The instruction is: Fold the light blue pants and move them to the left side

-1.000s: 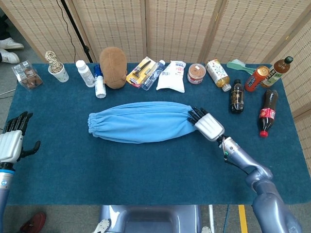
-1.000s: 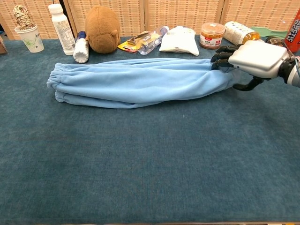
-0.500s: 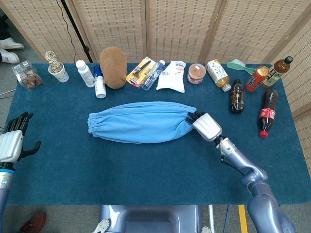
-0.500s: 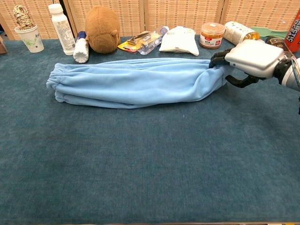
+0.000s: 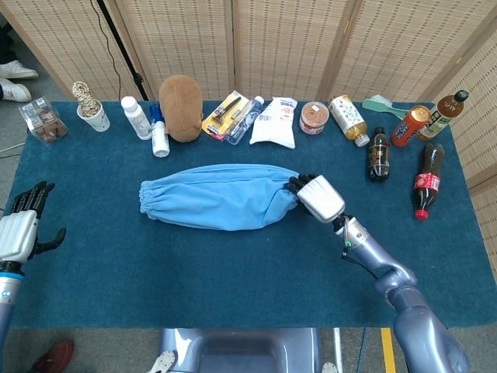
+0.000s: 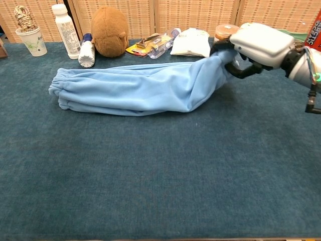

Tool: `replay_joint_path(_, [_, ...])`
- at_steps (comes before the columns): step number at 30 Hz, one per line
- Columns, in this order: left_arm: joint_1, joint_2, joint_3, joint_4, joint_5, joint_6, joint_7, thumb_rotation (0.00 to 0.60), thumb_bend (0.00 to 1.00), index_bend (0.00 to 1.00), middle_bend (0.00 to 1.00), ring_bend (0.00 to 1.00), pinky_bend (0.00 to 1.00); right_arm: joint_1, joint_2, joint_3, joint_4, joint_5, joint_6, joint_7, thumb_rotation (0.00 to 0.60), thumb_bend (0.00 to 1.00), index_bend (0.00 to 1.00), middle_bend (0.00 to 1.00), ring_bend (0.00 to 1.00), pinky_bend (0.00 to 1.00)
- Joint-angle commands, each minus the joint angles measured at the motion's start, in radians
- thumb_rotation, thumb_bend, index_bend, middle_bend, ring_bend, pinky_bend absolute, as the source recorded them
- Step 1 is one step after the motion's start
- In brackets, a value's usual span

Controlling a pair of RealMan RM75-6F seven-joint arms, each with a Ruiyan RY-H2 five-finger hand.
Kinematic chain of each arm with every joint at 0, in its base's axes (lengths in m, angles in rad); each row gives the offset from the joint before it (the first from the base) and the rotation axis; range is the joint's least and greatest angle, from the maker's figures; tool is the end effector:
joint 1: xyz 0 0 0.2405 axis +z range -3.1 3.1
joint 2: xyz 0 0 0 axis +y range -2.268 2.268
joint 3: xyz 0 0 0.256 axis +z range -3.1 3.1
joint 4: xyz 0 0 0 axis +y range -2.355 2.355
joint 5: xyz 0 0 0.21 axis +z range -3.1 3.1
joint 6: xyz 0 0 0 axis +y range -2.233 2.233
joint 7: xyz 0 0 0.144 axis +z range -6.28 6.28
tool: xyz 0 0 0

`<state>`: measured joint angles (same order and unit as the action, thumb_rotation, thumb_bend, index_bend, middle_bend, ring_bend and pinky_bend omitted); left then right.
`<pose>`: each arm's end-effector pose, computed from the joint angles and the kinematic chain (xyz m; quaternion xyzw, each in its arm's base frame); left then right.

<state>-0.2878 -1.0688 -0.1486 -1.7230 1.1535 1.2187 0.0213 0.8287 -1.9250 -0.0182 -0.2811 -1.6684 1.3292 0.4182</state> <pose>-0.2942 0.2555 0.1571 -0.5564 -0.4792 -0.3677 0.5706 -0.1877 -0.4084 -0.0067 0.7750 -0.1289 0.4684 0.4041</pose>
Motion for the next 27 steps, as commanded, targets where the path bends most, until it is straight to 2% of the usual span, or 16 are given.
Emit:
replay_joint_path(1, [0.005, 0.006, 0.002, -0.002, 0.008, 0.003, -0.011, 0.600, 0.35, 0.00, 0.00, 0.00, 0.00, 0.050, 0.006, 0.024, -0.052, 0.011, -0.001, -0.039, 0.600, 0.98, 0.59, 0.50, 0.42, 0.58])
replay_joint_path(8, [0.009, 0.019, 0.005, 0.008, 0.020, -0.012, -0.053, 0.600, 0.35, 0.00, 0.00, 0.00, 0.00, 0.133, 0.007, 0.092, -0.193, 0.050, -0.031, -0.082, 0.600, 0.98, 0.60, 0.50, 0.42, 0.58])
replay_joint_path(13, [0.013, 0.028, 0.002, 0.018, 0.025, -0.021, -0.095, 0.600, 0.35, 0.00, 0.00, 0.00, 0.00, 0.220, -0.022, 0.179, -0.288, 0.116, -0.124, -0.140, 0.600, 0.98, 0.60, 0.50, 0.42, 0.58])
replay_joint_path(15, [0.015, 0.032, 0.002, 0.018, 0.029, -0.024, -0.109, 0.600, 0.35, 0.00, 0.00, 0.00, 0.00, 0.241, -0.029, 0.193, -0.308, 0.121, -0.138, -0.164, 0.600, 0.98, 0.60, 0.50, 0.42, 0.58])
replay_joint_path(23, [0.010, 0.041, -0.002, 0.034, 0.022, -0.052, -0.148, 0.600, 0.35, 0.00, 0.00, 0.00, 0.00, 0.320, -0.055, 0.238, -0.314, 0.144, -0.204, -0.188, 0.600, 0.98, 0.60, 0.50, 0.42, 0.58])
replay_joint_path(27, [0.006, 0.043, -0.009, 0.046, 0.004, -0.069, -0.161, 0.600, 0.35, 0.00, 0.00, 0.00, 0.00, 0.382, -0.097, 0.258, -0.296, 0.151, -0.253, -0.199, 0.600, 0.98, 0.60, 0.50, 0.42, 0.58])
